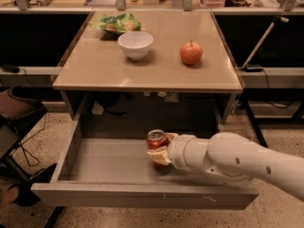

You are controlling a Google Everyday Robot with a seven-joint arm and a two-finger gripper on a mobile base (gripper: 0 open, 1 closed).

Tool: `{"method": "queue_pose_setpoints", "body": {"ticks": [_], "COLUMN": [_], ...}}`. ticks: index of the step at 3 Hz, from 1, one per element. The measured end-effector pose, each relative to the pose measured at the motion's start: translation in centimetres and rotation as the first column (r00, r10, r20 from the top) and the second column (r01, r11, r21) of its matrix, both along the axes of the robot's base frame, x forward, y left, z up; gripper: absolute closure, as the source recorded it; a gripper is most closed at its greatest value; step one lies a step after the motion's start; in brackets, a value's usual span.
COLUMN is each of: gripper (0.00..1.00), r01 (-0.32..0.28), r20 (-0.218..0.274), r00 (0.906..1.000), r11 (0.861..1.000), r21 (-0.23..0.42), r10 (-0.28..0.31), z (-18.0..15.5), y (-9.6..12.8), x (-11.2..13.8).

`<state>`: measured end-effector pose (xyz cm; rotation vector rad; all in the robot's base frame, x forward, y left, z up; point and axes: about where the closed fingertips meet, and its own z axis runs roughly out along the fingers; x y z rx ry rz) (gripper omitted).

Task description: Place coke can into top drawer

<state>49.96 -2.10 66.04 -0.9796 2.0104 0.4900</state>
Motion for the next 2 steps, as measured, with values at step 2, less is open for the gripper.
{"method": "queue_pose_setpoints", "body": {"ticks": [2], "gripper": [0.35], "r01": [0.000], "r20": [0.000], "r00": [1.0000], "r11": [1.000], "r21": [0.000], "r10": [0.000], "z": [0.00], "y": [0.00], "x": [0.00]}}
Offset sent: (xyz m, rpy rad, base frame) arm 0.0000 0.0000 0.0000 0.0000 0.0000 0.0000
